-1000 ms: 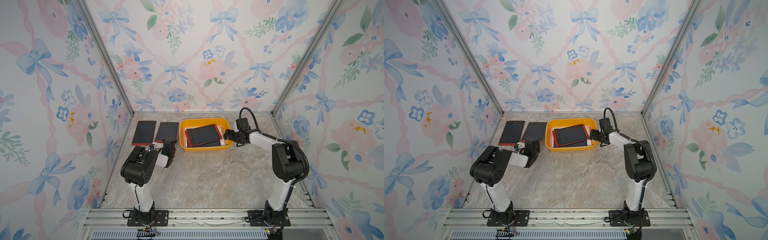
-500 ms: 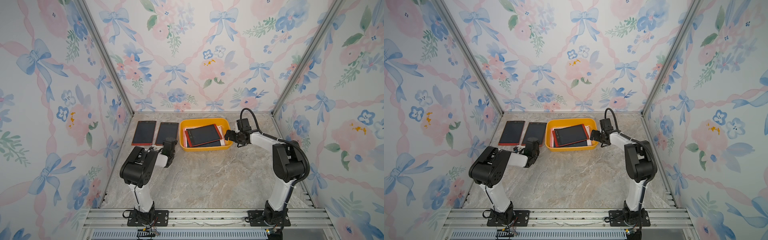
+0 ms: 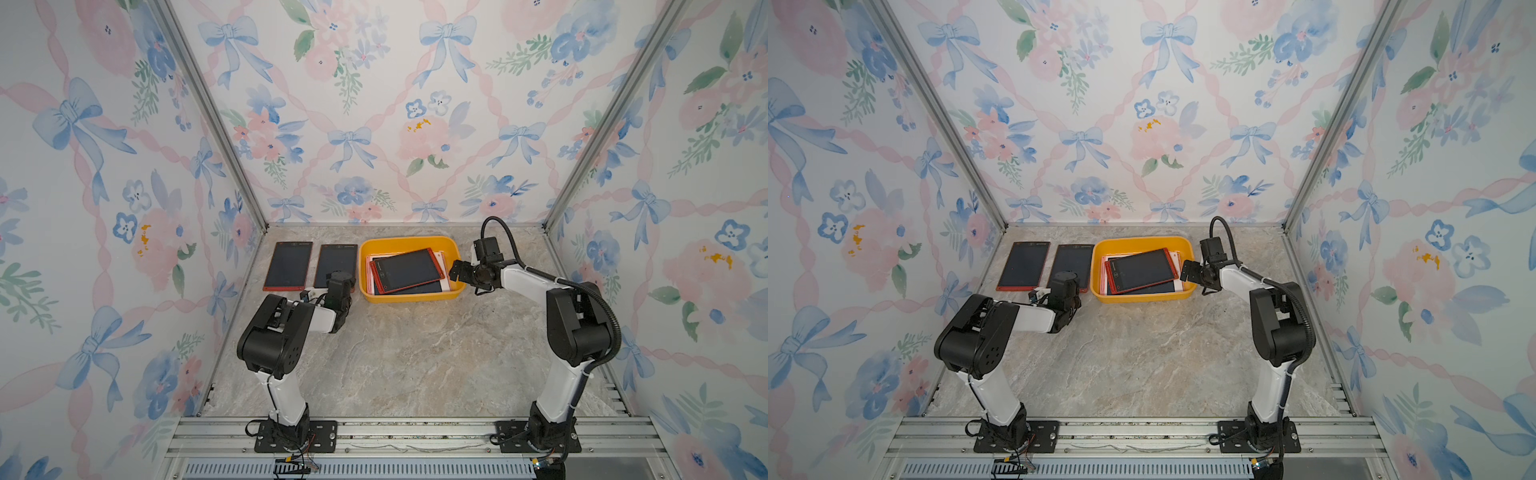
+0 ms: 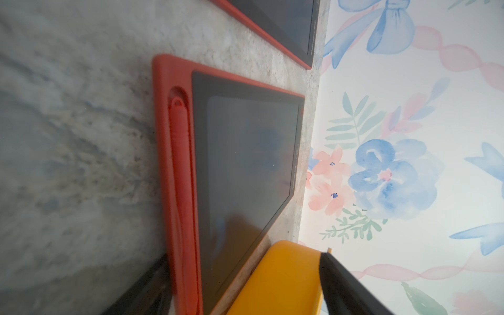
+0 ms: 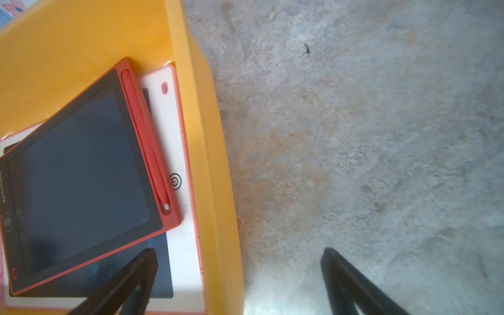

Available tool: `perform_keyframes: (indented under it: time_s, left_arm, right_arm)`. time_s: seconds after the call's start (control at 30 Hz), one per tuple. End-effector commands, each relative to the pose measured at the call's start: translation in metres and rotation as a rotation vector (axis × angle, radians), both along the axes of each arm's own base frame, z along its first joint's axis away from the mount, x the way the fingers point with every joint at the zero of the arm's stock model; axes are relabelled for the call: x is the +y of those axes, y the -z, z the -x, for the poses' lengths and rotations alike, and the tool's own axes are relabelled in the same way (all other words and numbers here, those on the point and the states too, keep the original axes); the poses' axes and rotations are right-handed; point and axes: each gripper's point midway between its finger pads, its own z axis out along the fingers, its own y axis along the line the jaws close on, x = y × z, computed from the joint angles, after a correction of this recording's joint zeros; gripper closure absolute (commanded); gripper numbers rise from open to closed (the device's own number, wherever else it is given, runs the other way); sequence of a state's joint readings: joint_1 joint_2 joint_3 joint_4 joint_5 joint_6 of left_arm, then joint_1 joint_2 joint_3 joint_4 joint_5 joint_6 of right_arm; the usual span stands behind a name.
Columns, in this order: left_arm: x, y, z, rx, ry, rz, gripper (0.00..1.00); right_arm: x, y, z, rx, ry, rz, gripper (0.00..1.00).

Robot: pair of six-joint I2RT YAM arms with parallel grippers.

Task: Take out the writing tablet from the storage box
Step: Place the writing tablet at the center of the board.

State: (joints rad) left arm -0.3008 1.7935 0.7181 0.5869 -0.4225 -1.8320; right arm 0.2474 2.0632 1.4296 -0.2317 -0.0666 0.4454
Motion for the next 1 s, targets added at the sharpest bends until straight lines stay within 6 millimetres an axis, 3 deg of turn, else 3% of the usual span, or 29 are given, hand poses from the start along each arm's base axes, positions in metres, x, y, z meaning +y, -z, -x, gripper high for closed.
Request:
perform_keyframes:
  time_s: [0.0,0.47,0.57,0.8,0.9,0.97]
  left_arm:
    - [0.000,-0.008,0.004,0.012,0.015,-0.021,0.08]
    - [-0.001,-0.013,0.004,0.049,0.044,-0.052,0.02]
    - [0.001,-0.028,0.004,0.030,0.058,-0.096,0.02]
    - [0.006,-0.089,-0.001,0.011,0.151,-0.329,0.02]
    - [0.010,-0.091,0.007,0.022,0.165,-0.329,0.02]
    - [0.010,-0.081,0.013,0.046,0.177,-0.301,0.02]
  right_arm:
    - [-0.008,0.001,0.004,0.008,0.019,0.016,0.03]
    - [-0.007,0.002,0.003,0.009,0.021,0.007,0.03]
    - [-0.007,0.001,0.002,0.008,0.020,0.005,0.03]
    - [-0.006,0.001,0.001,0.011,0.016,0.011,0.03]
    - [-0.006,0.002,0.000,0.014,0.017,0.011,0.03]
    - [-0.006,0.002,-0.001,0.014,0.018,0.011,0.03]
